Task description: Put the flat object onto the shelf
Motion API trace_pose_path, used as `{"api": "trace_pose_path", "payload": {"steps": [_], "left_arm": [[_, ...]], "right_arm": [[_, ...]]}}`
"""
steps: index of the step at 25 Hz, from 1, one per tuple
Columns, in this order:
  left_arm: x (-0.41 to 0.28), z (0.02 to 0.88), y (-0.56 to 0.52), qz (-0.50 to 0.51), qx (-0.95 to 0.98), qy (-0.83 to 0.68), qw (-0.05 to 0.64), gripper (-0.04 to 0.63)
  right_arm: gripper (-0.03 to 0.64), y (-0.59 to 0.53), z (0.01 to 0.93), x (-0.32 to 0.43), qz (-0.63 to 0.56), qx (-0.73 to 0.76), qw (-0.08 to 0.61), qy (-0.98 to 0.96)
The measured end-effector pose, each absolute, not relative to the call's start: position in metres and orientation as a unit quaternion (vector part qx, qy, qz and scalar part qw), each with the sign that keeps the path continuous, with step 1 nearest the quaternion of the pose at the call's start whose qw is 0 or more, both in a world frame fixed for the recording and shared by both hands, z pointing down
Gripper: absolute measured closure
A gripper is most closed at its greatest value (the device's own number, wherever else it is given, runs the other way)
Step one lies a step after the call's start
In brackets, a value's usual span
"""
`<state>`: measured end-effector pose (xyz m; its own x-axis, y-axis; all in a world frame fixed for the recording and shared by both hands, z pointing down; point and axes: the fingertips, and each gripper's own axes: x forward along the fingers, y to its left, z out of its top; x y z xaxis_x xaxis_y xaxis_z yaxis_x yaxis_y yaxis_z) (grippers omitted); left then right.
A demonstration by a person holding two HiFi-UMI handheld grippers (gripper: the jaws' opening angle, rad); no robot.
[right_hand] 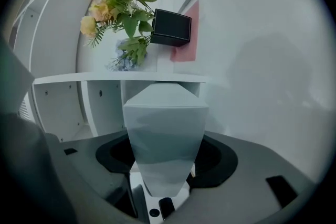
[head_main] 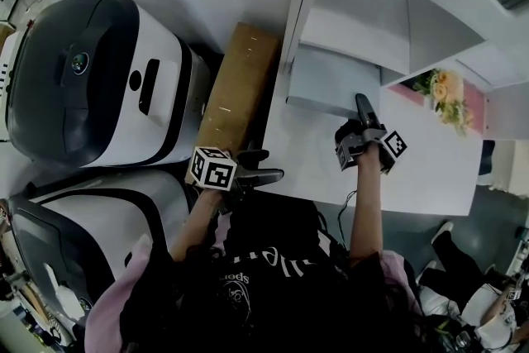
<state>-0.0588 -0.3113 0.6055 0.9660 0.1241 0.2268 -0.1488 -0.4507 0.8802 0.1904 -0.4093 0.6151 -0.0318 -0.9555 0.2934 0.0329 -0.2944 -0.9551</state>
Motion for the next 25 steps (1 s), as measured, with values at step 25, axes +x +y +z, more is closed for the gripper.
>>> {"api": "trace_pose_path", "payload": {"steps": [25], "left_arm": [[0.012,0.623,-0.43,0.23,0.937,-0.147,0.219,0.163]], "right_arm": [[0.304,-0.41,0.667,0.195,-0.593,-0.557,0.419,0.402]]}}
